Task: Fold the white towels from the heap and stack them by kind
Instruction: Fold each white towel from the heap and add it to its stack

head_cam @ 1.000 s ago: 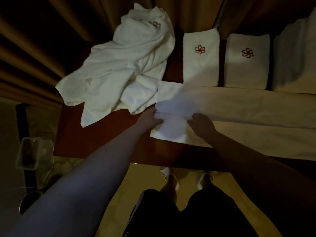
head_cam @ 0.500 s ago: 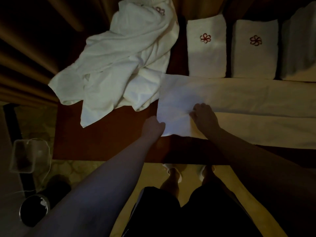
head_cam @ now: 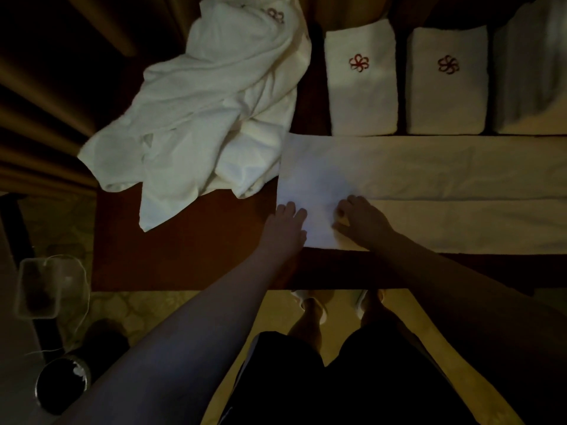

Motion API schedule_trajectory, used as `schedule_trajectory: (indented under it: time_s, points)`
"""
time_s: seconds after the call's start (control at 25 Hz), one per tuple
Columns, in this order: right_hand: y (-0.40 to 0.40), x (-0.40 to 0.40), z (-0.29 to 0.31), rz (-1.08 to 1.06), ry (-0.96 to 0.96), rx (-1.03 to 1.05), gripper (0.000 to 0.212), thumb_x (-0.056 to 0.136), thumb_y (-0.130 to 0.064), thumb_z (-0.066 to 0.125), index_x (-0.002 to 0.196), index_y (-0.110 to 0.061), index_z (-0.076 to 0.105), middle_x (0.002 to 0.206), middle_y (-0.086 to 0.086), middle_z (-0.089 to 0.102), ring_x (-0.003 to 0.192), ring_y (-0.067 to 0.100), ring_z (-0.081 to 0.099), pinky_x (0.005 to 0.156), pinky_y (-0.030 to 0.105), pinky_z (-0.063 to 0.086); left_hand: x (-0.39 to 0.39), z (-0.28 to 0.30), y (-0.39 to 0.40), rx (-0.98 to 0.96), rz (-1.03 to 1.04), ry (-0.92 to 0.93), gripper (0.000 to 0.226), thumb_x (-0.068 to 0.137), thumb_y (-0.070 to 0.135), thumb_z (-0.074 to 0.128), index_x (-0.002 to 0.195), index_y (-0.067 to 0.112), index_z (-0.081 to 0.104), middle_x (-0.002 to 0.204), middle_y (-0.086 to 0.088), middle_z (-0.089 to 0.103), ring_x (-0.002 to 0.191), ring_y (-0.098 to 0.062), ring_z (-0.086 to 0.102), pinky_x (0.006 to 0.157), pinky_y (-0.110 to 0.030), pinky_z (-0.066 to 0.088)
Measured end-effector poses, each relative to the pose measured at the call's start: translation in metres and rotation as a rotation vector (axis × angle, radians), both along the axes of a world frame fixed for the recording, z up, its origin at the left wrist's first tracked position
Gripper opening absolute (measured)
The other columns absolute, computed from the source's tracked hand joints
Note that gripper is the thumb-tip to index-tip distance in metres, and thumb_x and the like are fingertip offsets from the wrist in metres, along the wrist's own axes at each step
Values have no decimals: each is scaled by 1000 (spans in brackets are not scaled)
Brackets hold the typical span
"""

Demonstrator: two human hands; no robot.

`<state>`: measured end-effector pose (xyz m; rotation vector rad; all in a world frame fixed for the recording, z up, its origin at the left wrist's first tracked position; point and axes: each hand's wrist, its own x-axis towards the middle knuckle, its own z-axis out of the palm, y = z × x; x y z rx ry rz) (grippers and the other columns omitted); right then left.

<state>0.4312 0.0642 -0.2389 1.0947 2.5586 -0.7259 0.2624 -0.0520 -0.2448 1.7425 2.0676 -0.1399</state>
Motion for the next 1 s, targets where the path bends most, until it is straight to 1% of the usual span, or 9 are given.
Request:
schedule_trajectory:
  time_s: [0.08,0.2,0.32,0.4,0.52,0.64,0.72,0.8,1.0]
  points:
    - [2,1,0,-1,22,-37,31,86,-34,64,103,-10,56,106,9,53,102,27,49,77,36,41,2,1,2,-15,-23,21,42,90,33,53,126,13,44,126,-13,43,114,-31,43,80,-39,43]
    - [16,-1,1,-117,74,-40,27,91,-36,58,101,-11,57,102,9,56,98,27,53,78,35,41,-3,8,18,-2,-32,41,39,90,31,51,123,11,46,121,-13,46,112,-31,44,82,-39,42]
    - [48,-4,10,-261,137,63,26,92,-28,57,104,-5,58,105,18,55,103,33,51,84,40,42,-13,15,42,72,12,26,31,89,24,52,115,7,53,114,-15,50,107,-32,47,81,-41,43]
    - [72,-4,16,-281,101,185,29,92,-25,56,110,-2,56,111,21,53,108,36,49,86,43,41,-17,20,62,134,35,0,27,87,18,55,112,5,57,112,-17,52,105,-33,49,79,-42,43]
    - [106,-1,18,-294,48,230,42,90,-23,57,126,-2,49,127,20,47,123,35,41,93,44,42,-21,26,98,186,34,-21,25,83,10,57,107,5,60,110,-18,54,104,-35,51,75,-42,45]
    - [132,12,11,-185,-35,157,69,80,-26,71,137,-6,38,142,17,36,136,32,30,97,46,44,-21,23,128,336,29,-77,29,70,-1,61,99,1,63,103,-23,59,99,-38,58,66,-45,54]
    - [142,22,6,-97,-108,125,82,70,-29,81,137,-7,38,143,18,34,136,33,30,96,48,45,-19,23,144,273,72,-85,38,74,-2,61,111,-1,58,114,-23,55,113,-38,52,76,-47,52]
    - [150,28,4,-92,-118,95,83,67,-31,84,133,-5,41,139,18,38,130,35,35,95,48,45,-16,20,155,108,86,-34,46,81,7,62,125,0,48,126,-19,48,125,-33,41,87,-46,47]
    - [165,33,7,-46,-71,162,74,66,-41,83,120,-5,47,120,17,54,114,37,45,85,44,44,-12,13,166,-42,24,86,54,81,24,69,126,4,47,131,-15,45,127,-31,37,93,-44,39]
